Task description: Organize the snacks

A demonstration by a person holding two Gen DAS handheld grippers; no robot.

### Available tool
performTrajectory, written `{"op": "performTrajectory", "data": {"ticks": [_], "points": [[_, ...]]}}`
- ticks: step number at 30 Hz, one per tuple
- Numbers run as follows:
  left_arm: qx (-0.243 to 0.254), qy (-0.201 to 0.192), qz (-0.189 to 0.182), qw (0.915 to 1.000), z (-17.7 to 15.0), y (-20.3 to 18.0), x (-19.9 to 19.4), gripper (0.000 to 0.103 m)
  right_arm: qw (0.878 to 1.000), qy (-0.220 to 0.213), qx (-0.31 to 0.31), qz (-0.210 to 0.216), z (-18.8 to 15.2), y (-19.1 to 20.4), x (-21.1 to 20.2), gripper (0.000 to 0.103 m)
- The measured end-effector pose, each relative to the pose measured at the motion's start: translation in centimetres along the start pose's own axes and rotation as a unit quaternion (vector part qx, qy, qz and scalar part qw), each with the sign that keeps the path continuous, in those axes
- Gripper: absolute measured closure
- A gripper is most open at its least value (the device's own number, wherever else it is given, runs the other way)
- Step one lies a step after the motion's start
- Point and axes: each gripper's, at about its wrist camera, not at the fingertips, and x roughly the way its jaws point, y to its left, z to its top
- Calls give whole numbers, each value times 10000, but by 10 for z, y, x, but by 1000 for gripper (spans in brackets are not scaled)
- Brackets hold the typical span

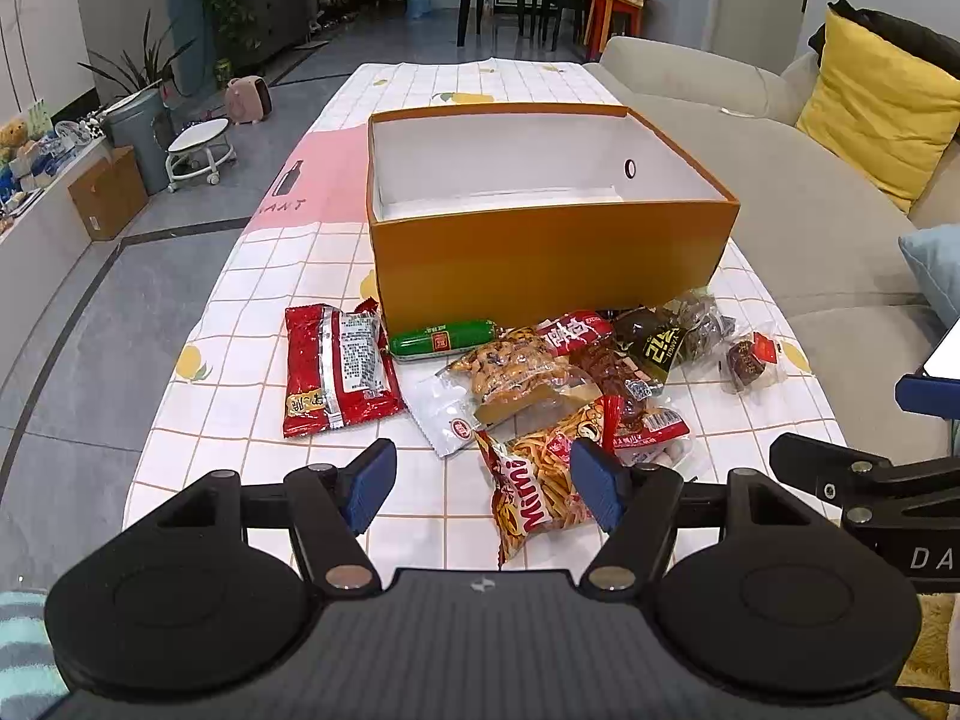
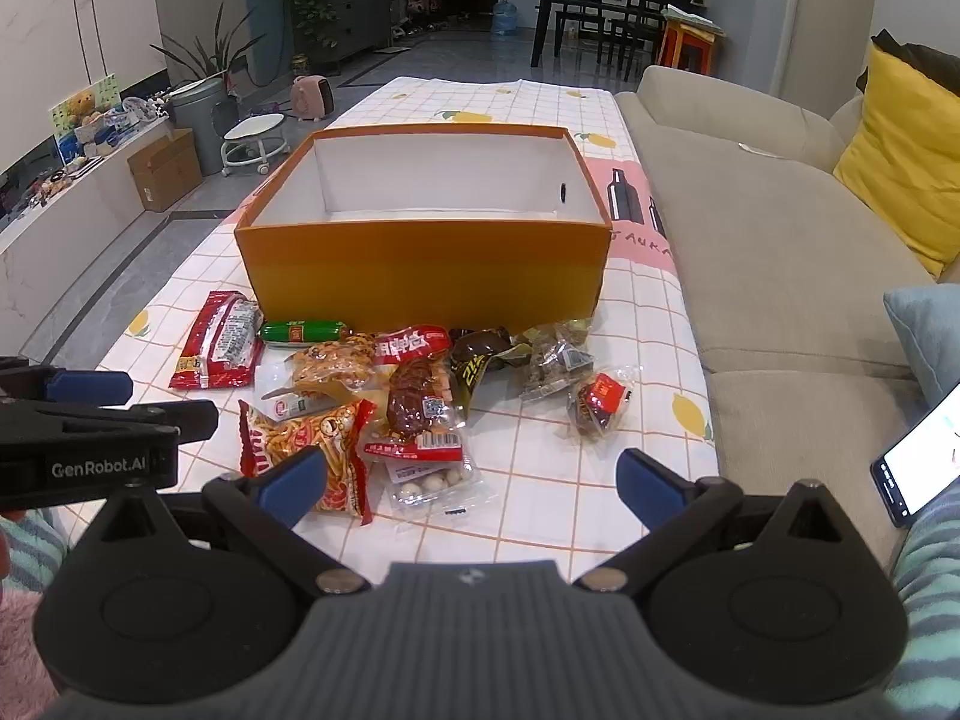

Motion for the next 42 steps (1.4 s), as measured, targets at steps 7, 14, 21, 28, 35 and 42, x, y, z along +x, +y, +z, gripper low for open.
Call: {"op": "performTrajectory", "data": {"ticks": [7, 14, 21, 28, 35, 42], "points": [[-3, 6, 1, 10000, 0, 0, -1, 25, 10000, 7, -6, -8, -1, 0, -2, 4], [0, 7, -3, 10000, 0, 0, 0, 25, 10000, 13, -10, -3, -1, -1, -3, 4], [-17, 22, -13, 10000, -2, 0, 0, 25, 10000, 29, 5, -19, -2, -1, -2, 4], [-20, 25, -14, 10000, -2, 0, 0, 25, 10000, 63, 18, -34, -2, -1, -1, 4], [-35, 26, -16, 10000, -3, 0, 0, 25, 10000, 74, 20, -31, -2, -1, -2, 4], [-53, 69, -25, 10000, -6, 0, 3, 25, 10000, 80, 19, -32, -3, -1, -1, 4]]}}
